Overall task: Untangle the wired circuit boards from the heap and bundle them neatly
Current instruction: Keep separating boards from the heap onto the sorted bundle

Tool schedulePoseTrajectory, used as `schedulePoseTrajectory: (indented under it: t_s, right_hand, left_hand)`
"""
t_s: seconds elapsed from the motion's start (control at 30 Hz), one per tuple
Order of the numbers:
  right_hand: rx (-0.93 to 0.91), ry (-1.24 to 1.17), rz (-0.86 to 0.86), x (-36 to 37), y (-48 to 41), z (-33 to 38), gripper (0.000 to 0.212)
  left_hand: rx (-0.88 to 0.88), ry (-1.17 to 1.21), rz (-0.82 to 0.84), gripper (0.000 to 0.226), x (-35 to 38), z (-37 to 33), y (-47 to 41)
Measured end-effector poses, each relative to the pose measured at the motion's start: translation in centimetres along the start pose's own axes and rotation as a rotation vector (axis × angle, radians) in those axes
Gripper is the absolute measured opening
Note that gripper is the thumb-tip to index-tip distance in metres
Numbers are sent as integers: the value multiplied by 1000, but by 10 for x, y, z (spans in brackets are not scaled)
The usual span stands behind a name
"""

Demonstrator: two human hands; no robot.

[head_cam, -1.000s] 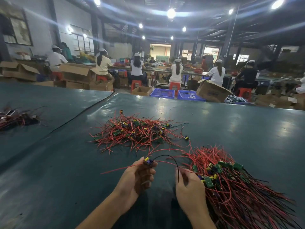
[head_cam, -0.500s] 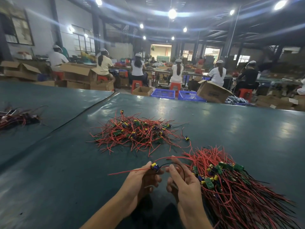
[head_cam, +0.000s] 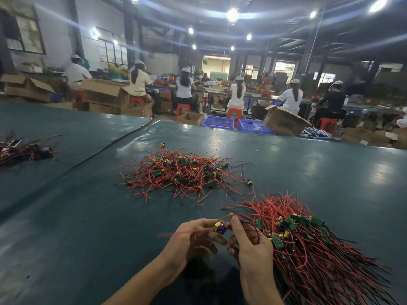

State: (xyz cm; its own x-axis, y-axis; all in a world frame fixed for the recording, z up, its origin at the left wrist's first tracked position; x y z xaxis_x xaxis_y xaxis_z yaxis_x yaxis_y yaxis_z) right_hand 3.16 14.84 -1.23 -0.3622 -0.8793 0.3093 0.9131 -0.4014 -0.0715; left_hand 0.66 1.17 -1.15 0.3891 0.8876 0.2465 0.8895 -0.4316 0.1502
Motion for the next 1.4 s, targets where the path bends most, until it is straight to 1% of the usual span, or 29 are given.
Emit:
schedulePoseTrajectory:
  t_s: [0.07,0.1,0.13,0.2,0.27,0.33,0.4,0.47,0.57,0.67,0.77,0.83,0.9,0.97,1.03,1.1,1.17,1.2,1.27,1.33,1.4]
  right_hand:
    - [0,-14,5,-1,0,3,17]
    - [-6,-3,13,-1,1,5,18]
    - [-13,10,25,-1,1,7,17]
    - [-27,39,48,1,1,7,15]
    - [-28,46,56,2,1,4,11]
    - [-27,20,50,2,-1,2,5]
    - [-19,-21,41,1,-2,3,3]
    - [-11,-33,45,-1,-2,4,9]
    - [-18,-42,89,-2,-1,5,11]
    - [-14,-77,144,-1,0,6,13]
    - [-19,-104,177,-2,1,7,16]
    - [-6,-143,180,-2,1,8,22]
    - [30,-219,166,-3,1,10,32]
    - [100,-353,143,-4,2,12,39]
    - [152,-398,128,-3,5,11,47]
    - [184,-273,126,3,9,4,57]
    - [200,-107,134,11,13,-4,71]
    - [211,-68,124,13,15,-7,79]
    - [271,-84,63,16,18,-9,93]
    - [311,-134,-2,14,17,-6,92]
    - [317,-109,8,11,14,-5,78]
  left_hand:
    - [40,-46,37,45,-2,0,1]
    - [69,-85,45,43,0,0,2]
    - [103,-121,33,38,1,0,3]
    - [168,-178,-53,24,2,-2,3]
    - [191,-194,-111,19,1,-4,2]
    - [173,-134,-128,22,0,-6,3]
    - [143,-35,-145,33,-1,-6,2]
    - [109,74,-154,39,-1,-6,2]
    - [48,170,-190,39,1,-6,0]
    - [-30,184,-230,34,2,-6,1]
    - [-73,79,-135,38,6,-6,2]
    - [-87,22,-75,35,10,-5,4]
    - [-69,-1,-76,36,12,-4,4]
    - [-14,40,-124,34,13,-4,3]
    - [36,115,-200,33,11,-5,1]
    - [80,144,-263,35,8,-6,-1]
    - [110,106,-279,37,6,-6,-1]
    - [121,82,-276,37,6,-6,-1]
    - [142,60,-279,37,7,-4,-1]
    - [155,76,-309,36,8,-4,-1]
    - [174,105,-349,38,7,-5,-1]
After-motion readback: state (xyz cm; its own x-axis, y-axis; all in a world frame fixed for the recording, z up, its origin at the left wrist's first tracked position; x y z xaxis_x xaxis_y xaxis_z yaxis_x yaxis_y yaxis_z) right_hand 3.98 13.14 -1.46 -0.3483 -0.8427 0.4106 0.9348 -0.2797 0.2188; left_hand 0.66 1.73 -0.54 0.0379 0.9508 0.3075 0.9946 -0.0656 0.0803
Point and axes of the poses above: each hand's wrist, its own y-axis away from the middle knuckle, its own x-axis out of the palm, z = x × y, the point moved 2 cm from there along -y, towards the middle knuckle, and after that the axes turned 5 degrees about -x, right-handed, at the moved point
